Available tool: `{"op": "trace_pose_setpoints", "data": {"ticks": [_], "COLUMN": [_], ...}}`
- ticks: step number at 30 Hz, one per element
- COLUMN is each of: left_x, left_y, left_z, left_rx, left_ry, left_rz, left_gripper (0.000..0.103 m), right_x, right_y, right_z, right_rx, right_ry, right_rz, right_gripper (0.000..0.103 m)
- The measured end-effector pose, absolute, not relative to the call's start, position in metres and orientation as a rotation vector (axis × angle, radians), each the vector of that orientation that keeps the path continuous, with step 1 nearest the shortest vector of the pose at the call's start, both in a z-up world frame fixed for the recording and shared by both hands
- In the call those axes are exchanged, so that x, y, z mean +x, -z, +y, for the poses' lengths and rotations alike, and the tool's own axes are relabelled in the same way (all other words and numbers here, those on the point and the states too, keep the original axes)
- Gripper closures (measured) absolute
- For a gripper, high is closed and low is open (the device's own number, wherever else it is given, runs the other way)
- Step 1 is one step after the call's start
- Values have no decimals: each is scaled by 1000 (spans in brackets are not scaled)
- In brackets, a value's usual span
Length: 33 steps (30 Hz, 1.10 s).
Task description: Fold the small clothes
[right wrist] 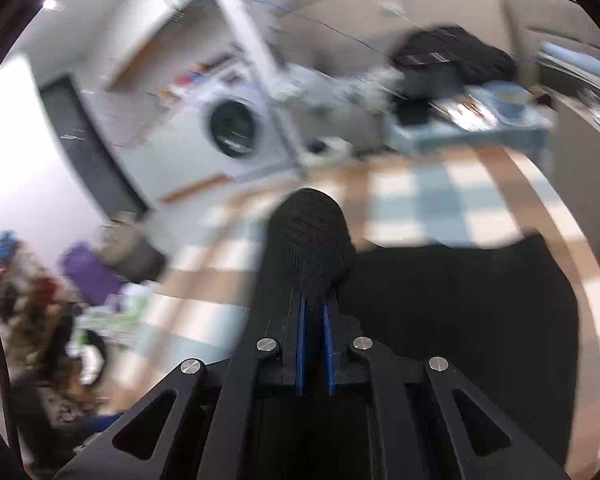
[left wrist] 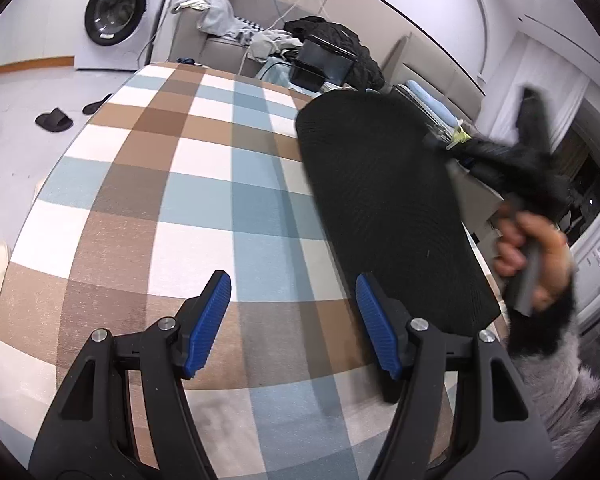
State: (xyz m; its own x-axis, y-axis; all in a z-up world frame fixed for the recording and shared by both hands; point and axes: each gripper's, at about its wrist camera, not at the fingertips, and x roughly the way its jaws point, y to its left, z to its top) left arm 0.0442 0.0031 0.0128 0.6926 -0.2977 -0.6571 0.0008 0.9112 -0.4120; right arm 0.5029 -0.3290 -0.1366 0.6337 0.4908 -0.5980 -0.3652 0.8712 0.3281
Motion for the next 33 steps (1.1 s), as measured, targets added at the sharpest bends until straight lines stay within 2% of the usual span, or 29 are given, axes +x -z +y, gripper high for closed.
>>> {"op": "trace_pose_setpoints", "data": {"ticks": [5, 10, 12, 14, 16, 22, 25, 29, 33], "left_x": [43, 42, 42, 42, 44, 49, 49, 48, 47], "left_y": [-16, -16, -15, -13, -9, 6, 5, 3, 3], "left_z": [-10, -22, -26, -31, -37, -52, -55, -56, -60], "left_rx": [-366, -339, -331, -317, -310, -298, -288, -287, -271], "left_ry": [196, 228, 251, 270, 287, 308, 311, 307, 311], "left_rz": [796, 808, 814, 826, 841, 899, 895, 894, 897], "left_gripper": [41, 41, 41, 41, 41, 41, 41, 41, 41], "right_x": [547, 524, 493, 460, 426, 369, 359, 361, 366], "right_y": [194, 182, 174, 174, 177, 210, 208, 206, 215], "right_z": [-360, -357, -357, -359, -361, -355, -350, -335, -316], "right_rx": [247, 246, 199, 135, 86, -108, -213, -328, -357], "right_ry": [-361, -504, -575, -657, -717, -830, -850, -901, -930], "right_rz": [899, 893, 881, 876, 881, 972, 948, 949, 926], "right_gripper": [96, 90, 81, 66, 59, 57, 57, 50, 54]}}
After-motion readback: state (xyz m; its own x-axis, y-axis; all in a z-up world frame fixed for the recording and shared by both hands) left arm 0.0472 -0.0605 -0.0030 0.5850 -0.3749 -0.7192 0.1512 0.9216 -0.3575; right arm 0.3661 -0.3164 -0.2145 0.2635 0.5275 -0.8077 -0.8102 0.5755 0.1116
